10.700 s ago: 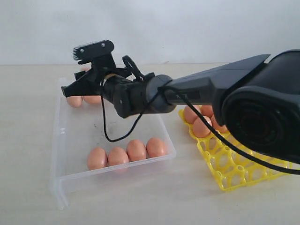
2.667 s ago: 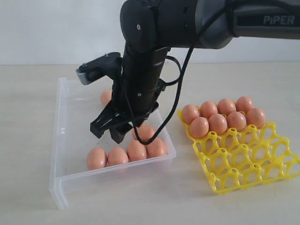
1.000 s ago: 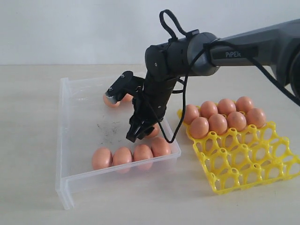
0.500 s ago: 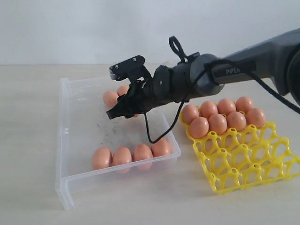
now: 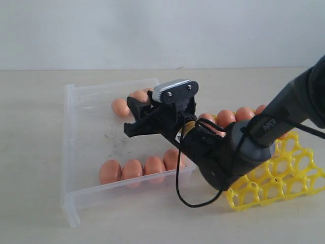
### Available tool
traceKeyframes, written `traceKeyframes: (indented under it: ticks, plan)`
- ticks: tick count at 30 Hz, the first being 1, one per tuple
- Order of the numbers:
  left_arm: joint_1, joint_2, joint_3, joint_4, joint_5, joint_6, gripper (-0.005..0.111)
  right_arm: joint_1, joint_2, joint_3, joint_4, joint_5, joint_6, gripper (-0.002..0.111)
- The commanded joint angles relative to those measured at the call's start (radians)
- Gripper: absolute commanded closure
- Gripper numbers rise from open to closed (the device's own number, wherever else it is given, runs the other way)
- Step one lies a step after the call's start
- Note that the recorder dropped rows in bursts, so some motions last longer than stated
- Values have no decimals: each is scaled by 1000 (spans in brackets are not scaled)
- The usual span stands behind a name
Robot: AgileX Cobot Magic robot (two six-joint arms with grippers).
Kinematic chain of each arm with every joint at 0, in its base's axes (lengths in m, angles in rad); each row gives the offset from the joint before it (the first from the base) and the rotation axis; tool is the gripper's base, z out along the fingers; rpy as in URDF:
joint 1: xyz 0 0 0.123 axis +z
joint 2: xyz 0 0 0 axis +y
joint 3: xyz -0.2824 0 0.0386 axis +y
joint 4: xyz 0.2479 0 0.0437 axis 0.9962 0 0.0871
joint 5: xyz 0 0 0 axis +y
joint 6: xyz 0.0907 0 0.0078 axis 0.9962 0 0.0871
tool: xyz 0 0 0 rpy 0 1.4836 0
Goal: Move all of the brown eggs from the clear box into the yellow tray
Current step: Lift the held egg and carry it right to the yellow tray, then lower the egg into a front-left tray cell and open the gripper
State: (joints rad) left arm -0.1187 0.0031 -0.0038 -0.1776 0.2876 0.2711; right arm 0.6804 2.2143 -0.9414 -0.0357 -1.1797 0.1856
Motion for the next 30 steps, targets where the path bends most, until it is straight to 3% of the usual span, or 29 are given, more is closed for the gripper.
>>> traceKeyframes:
  ticks: [1, 11, 19, 30]
  plan:
    - [-6, -3, 4, 2, -2, 0, 103, -13, -52, 88, -66, -41, 25, 108]
    - [-6, -3, 4, 2, -2, 0, 103, -13, -360, 413, -23, -41, -77, 108]
    - [-6, -3, 4, 2, -2, 0, 103, -13, -548, 712, 250, -41, 3, 108]
    - [-6, -3, 4, 2, -2, 0, 103, -29, -548, 696, 262, 121, -11, 108]
